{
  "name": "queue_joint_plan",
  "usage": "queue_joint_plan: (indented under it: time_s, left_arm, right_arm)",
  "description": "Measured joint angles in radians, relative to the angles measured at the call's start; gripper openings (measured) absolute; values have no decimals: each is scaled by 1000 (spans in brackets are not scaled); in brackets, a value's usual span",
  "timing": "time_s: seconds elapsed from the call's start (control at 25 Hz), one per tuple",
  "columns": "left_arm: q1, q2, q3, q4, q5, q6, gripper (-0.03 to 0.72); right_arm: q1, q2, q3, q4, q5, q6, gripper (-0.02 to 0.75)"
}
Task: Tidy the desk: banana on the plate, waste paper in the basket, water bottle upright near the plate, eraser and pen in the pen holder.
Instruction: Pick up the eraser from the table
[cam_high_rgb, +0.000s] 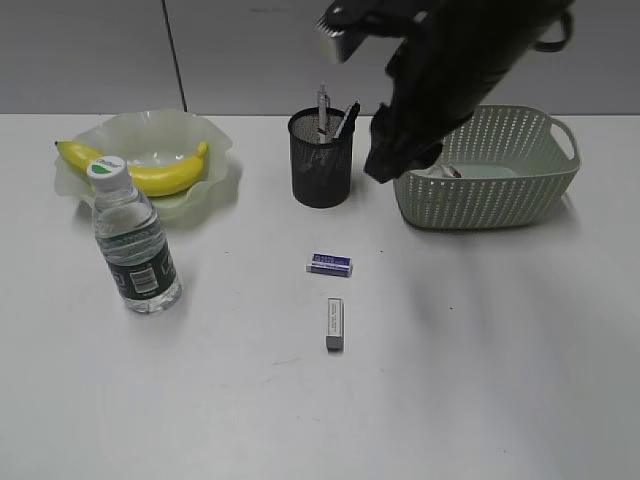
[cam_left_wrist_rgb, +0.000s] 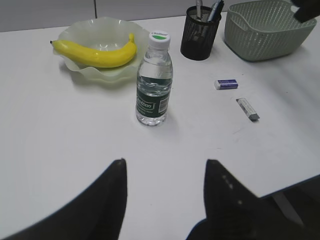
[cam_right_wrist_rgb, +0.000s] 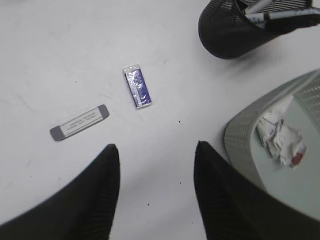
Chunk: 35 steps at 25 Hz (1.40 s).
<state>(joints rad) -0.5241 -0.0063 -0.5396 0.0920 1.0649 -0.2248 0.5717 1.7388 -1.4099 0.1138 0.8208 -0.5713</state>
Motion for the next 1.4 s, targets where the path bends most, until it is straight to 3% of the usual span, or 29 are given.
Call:
queue_joint_plan:
  time_s: [0.2,0.44,0.88,1.32,1.4]
  left_arm:
    - [0,0,0,0,0,0,375]
    - [0,0,0,0,-1,0,375]
    - [0,0,0,0,-1,0,375]
    - [0,0,0,0,-2,0,375]
    - [0,0,0,0,-2,0,375]
  right_arm:
    - [48,285,-215,-74,124,-3,391]
    - [58,506,-335,-70,167,-4,391]
    - [58,592,-345,-48,19,-3,391]
    - [60,629,-355,-43,13,2,391]
    - [60,631,-356,-41,16,5,351]
